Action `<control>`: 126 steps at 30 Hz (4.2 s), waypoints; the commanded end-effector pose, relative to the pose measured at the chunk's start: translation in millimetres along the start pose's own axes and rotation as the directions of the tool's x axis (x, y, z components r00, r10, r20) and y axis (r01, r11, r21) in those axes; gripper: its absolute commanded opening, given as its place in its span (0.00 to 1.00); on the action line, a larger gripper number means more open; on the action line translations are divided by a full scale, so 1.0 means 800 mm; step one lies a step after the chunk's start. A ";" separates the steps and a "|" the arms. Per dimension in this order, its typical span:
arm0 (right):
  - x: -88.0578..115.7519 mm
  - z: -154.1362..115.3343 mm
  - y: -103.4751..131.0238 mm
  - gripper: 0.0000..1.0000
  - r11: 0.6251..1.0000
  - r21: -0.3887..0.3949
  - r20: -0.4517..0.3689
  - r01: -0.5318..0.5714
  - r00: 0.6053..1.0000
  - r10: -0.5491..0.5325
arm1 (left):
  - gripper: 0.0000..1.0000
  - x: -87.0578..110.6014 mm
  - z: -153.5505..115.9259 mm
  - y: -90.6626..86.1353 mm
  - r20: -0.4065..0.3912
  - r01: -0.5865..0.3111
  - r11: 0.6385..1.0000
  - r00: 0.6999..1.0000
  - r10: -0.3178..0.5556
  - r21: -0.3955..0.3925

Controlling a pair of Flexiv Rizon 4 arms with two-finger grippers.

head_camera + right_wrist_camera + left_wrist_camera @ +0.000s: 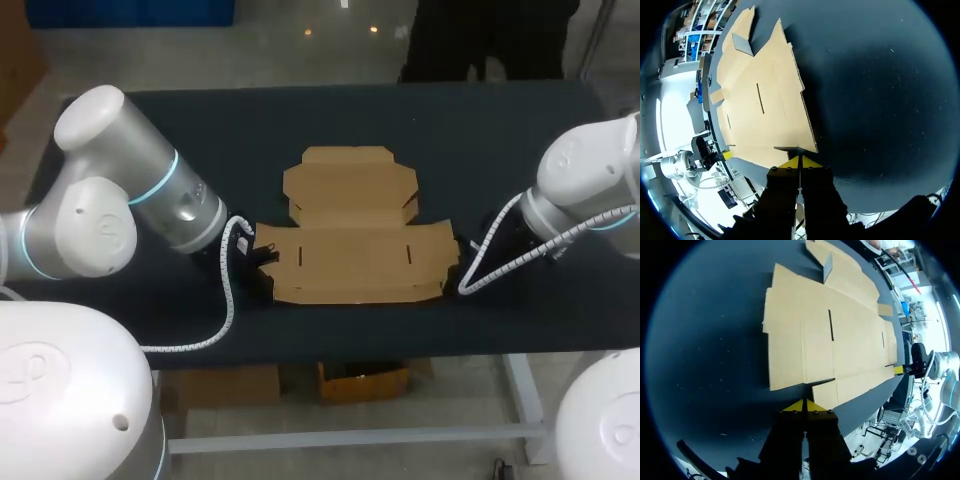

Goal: Assemble the packaging by folding the flat box into shape, placing the metal phone stand inside, and closing the box properly

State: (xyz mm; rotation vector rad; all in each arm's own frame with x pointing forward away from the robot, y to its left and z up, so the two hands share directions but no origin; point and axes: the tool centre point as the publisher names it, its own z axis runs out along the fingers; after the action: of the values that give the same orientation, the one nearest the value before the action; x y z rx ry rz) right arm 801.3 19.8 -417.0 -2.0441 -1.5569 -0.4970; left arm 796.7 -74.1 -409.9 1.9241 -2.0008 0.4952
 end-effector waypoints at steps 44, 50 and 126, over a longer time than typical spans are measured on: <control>0.006 -0.028 -0.002 0.00 1.000 -0.024 0.002 0.016 1.000 -0.016 | 0.00 0.018 -0.031 0.015 0.049 -0.020 0.997 0.999 0.017 0.071; 0.002 -0.039 -0.001 0.33 1.000 -0.025 0.006 0.011 1.000 -0.011 | 0.16 0.019 -0.040 0.022 0.066 -0.015 0.996 0.998 0.009 0.092; -0.001 -0.156 0.024 1.00 0.944 0.009 0.087 0.330 0.940 -0.329 | 1.00 0.029 -0.124 0.024 0.201 0.025 0.988 0.978 -0.056 0.152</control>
State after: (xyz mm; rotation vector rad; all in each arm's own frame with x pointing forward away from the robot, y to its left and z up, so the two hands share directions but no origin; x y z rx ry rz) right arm 822.8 -59.1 -322.4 -1.8371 -1.9684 -0.5405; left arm 776.6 -47.2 -311.7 2.1755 -2.0940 0.4672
